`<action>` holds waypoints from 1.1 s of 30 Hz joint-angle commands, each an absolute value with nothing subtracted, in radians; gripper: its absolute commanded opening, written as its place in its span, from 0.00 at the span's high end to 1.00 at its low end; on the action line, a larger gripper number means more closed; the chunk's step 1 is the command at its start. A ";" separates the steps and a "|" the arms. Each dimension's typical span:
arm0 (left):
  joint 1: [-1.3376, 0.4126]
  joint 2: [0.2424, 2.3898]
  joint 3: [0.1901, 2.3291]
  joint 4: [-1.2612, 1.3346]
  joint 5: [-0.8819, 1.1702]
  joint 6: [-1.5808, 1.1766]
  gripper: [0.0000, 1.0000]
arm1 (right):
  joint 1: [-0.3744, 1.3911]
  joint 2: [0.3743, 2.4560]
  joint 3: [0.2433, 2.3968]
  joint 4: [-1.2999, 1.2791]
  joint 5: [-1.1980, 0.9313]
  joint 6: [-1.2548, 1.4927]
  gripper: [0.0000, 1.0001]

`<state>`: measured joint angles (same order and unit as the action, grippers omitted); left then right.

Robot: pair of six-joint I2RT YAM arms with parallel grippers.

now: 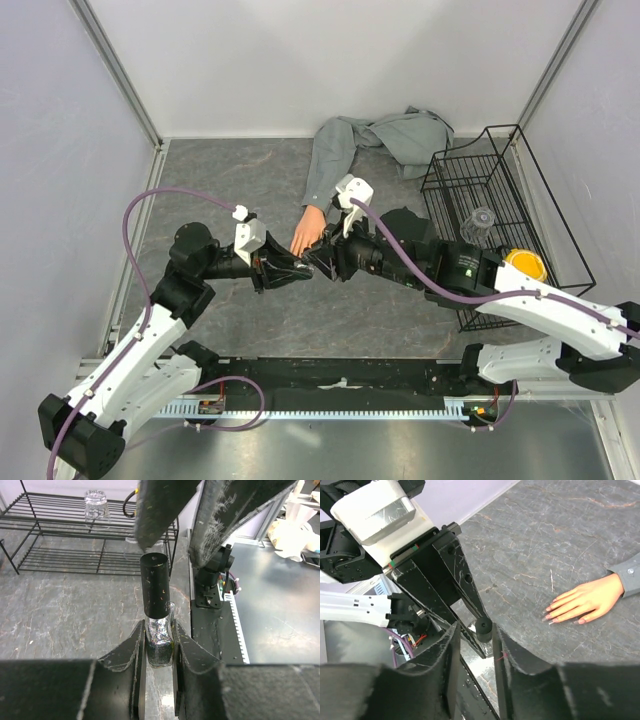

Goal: Paint the nails

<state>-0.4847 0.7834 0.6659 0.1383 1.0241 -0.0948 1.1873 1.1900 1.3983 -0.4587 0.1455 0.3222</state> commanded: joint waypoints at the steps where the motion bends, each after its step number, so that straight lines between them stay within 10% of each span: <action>1: -0.485 0.775 0.704 0.130 1.000 -0.044 0.98 | 1.218 1.233 1.462 -0.495 0.239 0.333 0.64; 24: -0.485 0.775 0.704 0.132 1.006 -0.048 0.98 | 1.226 1.270 1.466 -0.499 0.270 0.308 0.53; 33: -0.485 0.772 0.704 0.132 1.006 -0.046 0.98 | 1.226 1.269 1.465 -0.497 0.256 0.304 0.70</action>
